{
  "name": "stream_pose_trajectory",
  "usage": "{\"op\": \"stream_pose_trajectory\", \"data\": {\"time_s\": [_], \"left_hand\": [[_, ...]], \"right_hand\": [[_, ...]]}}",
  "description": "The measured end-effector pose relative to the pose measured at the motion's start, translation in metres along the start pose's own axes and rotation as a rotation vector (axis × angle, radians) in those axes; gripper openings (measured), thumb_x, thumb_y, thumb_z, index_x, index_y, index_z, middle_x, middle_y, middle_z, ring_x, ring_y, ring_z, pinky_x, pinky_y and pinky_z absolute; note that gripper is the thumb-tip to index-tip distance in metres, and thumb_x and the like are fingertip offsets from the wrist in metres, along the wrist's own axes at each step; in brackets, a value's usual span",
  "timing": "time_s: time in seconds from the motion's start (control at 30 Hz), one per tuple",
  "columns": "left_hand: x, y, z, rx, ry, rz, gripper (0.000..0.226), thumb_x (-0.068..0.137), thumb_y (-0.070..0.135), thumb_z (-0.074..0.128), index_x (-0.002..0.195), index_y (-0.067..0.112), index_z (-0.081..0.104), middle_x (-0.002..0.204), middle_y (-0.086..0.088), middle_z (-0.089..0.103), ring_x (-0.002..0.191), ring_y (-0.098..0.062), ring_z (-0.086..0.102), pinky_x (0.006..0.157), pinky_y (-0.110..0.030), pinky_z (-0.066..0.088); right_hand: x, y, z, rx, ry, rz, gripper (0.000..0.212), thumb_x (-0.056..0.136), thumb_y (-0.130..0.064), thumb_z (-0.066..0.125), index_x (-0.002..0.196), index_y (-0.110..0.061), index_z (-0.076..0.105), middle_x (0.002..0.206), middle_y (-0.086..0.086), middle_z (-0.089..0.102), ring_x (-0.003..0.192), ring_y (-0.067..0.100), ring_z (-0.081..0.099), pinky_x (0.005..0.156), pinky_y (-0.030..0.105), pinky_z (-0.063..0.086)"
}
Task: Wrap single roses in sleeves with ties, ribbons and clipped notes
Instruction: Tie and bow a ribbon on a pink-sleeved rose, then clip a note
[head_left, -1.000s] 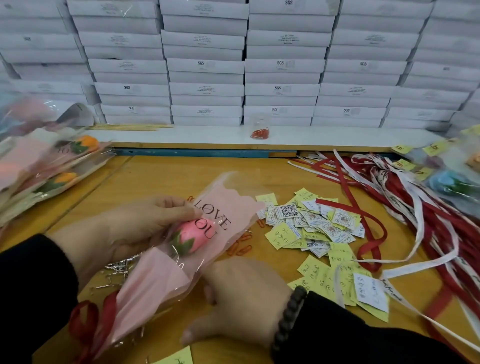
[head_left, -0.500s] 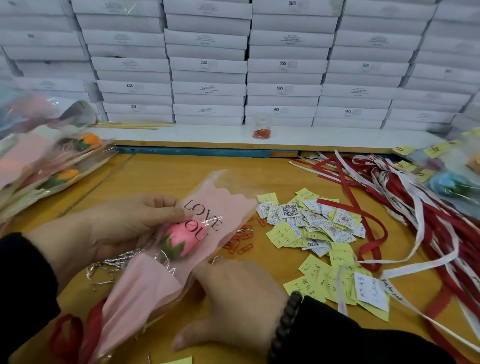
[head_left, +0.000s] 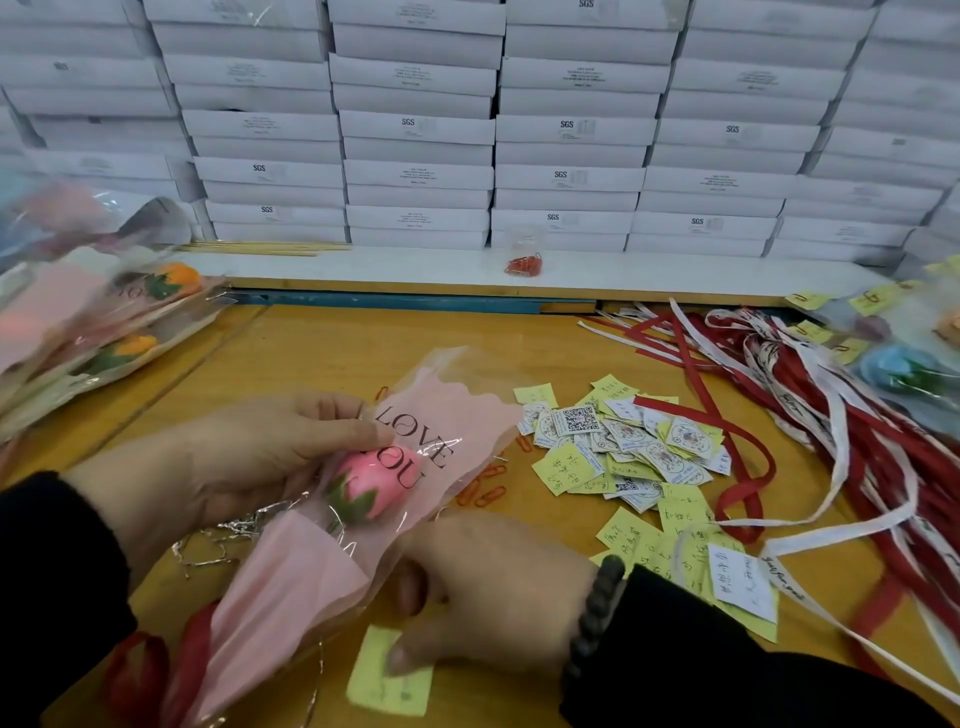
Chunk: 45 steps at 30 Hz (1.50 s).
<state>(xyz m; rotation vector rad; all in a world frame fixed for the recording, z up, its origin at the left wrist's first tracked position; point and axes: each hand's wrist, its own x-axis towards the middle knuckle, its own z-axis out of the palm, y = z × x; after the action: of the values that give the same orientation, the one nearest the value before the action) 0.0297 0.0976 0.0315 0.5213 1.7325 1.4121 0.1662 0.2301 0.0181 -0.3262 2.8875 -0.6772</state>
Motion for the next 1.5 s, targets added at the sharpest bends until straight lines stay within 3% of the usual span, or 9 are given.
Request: {"op": "stream_pose_trajectory", "data": {"time_s": [0.2, 0.3, 0.57, 0.63, 0.73, 0.93, 1.07, 1.17, 1.5], "left_hand": [[-0.008, 0.001, 0.001, 0.069, -0.087, -0.05, 0.031, 0.074, 0.015, 0.078, 0.095, -0.004, 0.068, 0.102, -0.031, 0.066, 0.068, -0.029, 0.068, 0.058, -0.03, 0.057], [-0.012, 0.001, -0.001, 0.049, -0.142, -0.059, 0.029, 0.076, 0.006, 0.073, 0.102, -0.006, 0.065, 0.103, -0.031, 0.065, 0.072, -0.029, 0.07, 0.063, -0.033, 0.059], [-0.02, -0.005, -0.01, -0.079, -0.106, -0.045, 0.064, 0.051, -0.006, 0.08, 0.11, -0.004, 0.058, 0.107, -0.03, 0.062, 0.078, -0.032, 0.069, 0.064, -0.031, 0.058], [-0.022, -0.003, -0.006, -0.095, -0.082, -0.047, 0.056, 0.049, 0.0, 0.084, 0.101, -0.001, 0.064, 0.104, -0.029, 0.064, 0.077, -0.032, 0.068, 0.063, -0.032, 0.058], [-0.019, 0.004, 0.006, 0.057, 0.086, -0.072, 0.066, 0.045, 0.039, 0.091, 0.094, 0.002, 0.066, 0.091, -0.02, 0.065, 0.071, -0.029, 0.057, 0.06, -0.033, 0.05], [0.001, 0.018, 0.024, 0.092, 0.18, 0.024, 0.012, 0.076, 0.011, 0.067, 0.073, 0.006, 0.057, 0.053, -0.007, 0.053, 0.038, -0.013, 0.047, 0.035, -0.017, 0.039], [0.009, 0.018, 0.028, 0.016, 0.157, 0.016, 0.016, 0.082, -0.008, 0.055, 0.089, 0.005, 0.062, 0.072, -0.015, 0.065, 0.051, -0.02, 0.059, 0.042, -0.022, 0.05], [0.012, 0.016, 0.037, -0.065, 0.197, 0.061, 0.012, 0.081, -0.004, 0.057, 0.078, 0.003, 0.066, 0.064, -0.013, 0.065, 0.045, -0.017, 0.06, 0.04, -0.02, 0.05], [0.015, 0.0, 0.051, -0.176, 0.304, 0.143, 0.016, 0.081, -0.004, 0.062, 0.071, 0.006, 0.054, 0.076, -0.016, 0.059, 0.057, -0.02, 0.055, 0.049, -0.023, 0.049]], "right_hand": [[0.001, 0.022, -0.014, 0.033, -0.057, 0.117, 0.015, 0.081, -0.026, 0.07, 0.078, -0.015, 0.059, 0.071, -0.009, 0.047, 0.074, 0.01, 0.046, 0.058, 0.02, 0.035], [0.002, 0.024, -0.013, 0.051, -0.034, 0.132, 0.02, 0.081, -0.029, 0.069, 0.09, -0.018, 0.055, 0.074, -0.01, 0.046, 0.074, 0.009, 0.046, 0.058, 0.017, 0.035], [0.004, 0.03, -0.015, 0.077, -0.023, 0.133, 0.01, 0.086, -0.021, 0.064, 0.088, -0.017, 0.055, 0.092, -0.004, 0.054, 0.084, 0.012, 0.048, 0.071, 0.023, 0.036], [0.004, 0.03, -0.014, 0.082, 0.019, 0.114, 0.017, 0.09, -0.027, 0.059, 0.103, -0.016, 0.058, 0.101, -0.003, 0.058, 0.088, 0.014, 0.052, 0.074, 0.025, 0.04], [0.003, 0.028, -0.012, 0.085, 0.022, 0.113, 0.041, 0.08, -0.044, 0.066, 0.111, -0.02, 0.056, 0.095, -0.007, 0.056, 0.083, 0.011, 0.052, 0.073, 0.026, 0.044], [0.002, 0.026, -0.01, 0.002, -0.019, 0.127, 0.028, 0.077, -0.039, 0.072, 0.089, -0.018, 0.058, 0.086, -0.007, 0.052, 0.079, 0.011, 0.048, 0.068, 0.026, 0.042], [0.001, 0.029, -0.012, 0.021, 0.008, 0.132, 0.032, 0.077, -0.033, 0.073, 0.1, -0.016, 0.059, 0.091, -0.007, 0.053, 0.084, 0.011, 0.05, 0.072, 0.023, 0.044], [0.001, 0.033, -0.012, -0.044, 0.032, 0.177, 0.053, 0.074, -0.041, 0.073, 0.118, -0.02, 0.054, 0.11, -0.003, 0.058, 0.097, 0.016, 0.054, 0.086, 0.034, 0.048], [-0.002, 0.046, -0.022, 0.071, 0.024, 0.271, 0.042, 0.076, -0.024, 0.074, 0.113, -0.017, 0.056, 0.106, -0.002, 0.059, 0.093, 0.015, 0.056, 0.082, 0.028, 0.049]]}}
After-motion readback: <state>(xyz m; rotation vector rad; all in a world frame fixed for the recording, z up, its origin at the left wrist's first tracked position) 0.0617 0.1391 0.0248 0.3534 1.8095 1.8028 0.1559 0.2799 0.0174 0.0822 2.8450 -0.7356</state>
